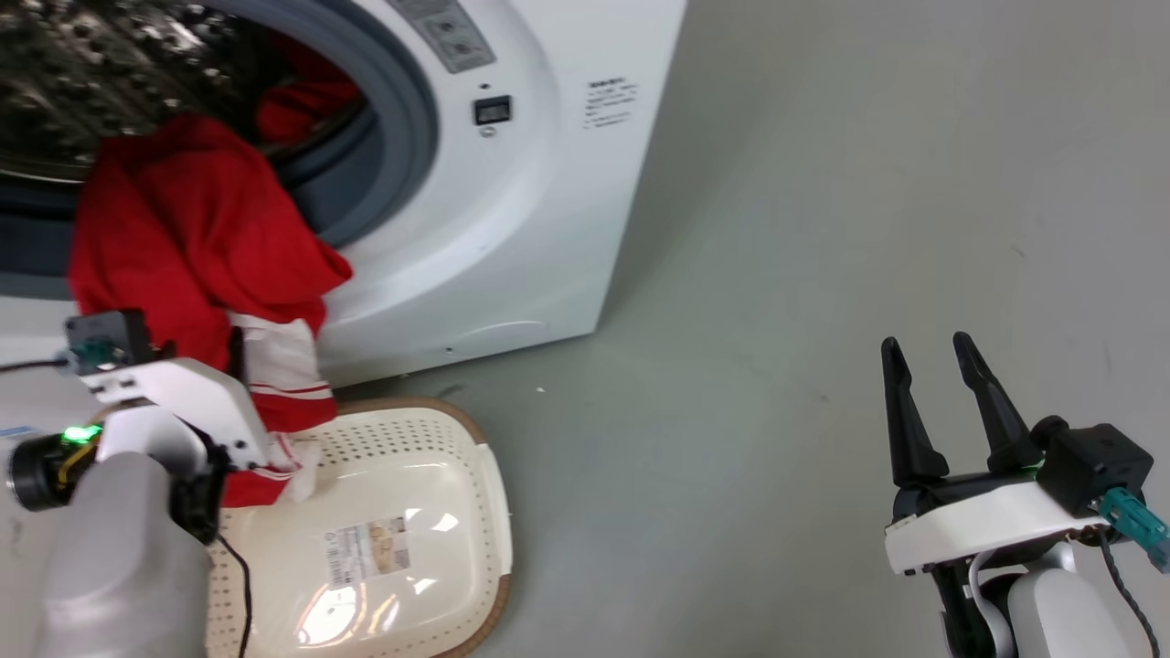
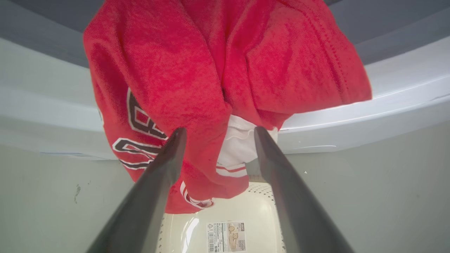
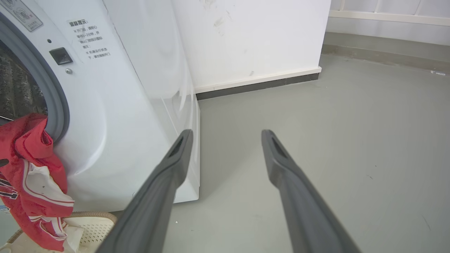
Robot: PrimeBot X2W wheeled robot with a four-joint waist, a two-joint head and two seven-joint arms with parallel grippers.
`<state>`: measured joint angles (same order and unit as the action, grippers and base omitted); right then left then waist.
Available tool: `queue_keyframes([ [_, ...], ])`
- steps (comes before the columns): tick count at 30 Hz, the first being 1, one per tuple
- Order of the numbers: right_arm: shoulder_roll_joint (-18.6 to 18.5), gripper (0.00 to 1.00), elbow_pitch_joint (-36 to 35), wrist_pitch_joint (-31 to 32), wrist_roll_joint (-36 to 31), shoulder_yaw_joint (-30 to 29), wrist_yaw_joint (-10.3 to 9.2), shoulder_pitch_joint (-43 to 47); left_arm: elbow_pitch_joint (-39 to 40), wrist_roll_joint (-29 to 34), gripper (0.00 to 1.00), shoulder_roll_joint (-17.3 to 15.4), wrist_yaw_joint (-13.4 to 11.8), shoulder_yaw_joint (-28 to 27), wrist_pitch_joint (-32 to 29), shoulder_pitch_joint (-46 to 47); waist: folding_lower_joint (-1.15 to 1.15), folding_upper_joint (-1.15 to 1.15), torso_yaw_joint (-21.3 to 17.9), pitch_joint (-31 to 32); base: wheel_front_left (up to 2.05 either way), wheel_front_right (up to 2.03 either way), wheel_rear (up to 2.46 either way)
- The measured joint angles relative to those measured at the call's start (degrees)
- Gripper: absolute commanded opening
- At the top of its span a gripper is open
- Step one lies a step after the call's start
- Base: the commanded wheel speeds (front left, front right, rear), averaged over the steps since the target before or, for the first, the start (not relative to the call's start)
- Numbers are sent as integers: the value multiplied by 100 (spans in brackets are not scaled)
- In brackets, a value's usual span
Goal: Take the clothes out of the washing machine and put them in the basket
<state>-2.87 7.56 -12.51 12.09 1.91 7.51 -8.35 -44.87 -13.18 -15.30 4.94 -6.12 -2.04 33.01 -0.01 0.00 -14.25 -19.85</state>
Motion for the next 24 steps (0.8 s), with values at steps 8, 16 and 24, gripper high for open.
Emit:
queue_keyframes([
  [8,0,100,264,-156,209,64,0,-162,-635,-69,100,-433,-135,-97,-465,545,0,0,-382,-349,0,0,0],
  [16,-1,100,428,-224,334,142,0,-366,-943,-102,100,-683,-213,-88,-697,1045,0,0,-593,-690,0,0,0],
  [24,-1,100,528,-253,387,143,0,-477,-1246,-110,100,-858,-302,-69,-730,1280,0,0,-666,-830,0,0,0],
])
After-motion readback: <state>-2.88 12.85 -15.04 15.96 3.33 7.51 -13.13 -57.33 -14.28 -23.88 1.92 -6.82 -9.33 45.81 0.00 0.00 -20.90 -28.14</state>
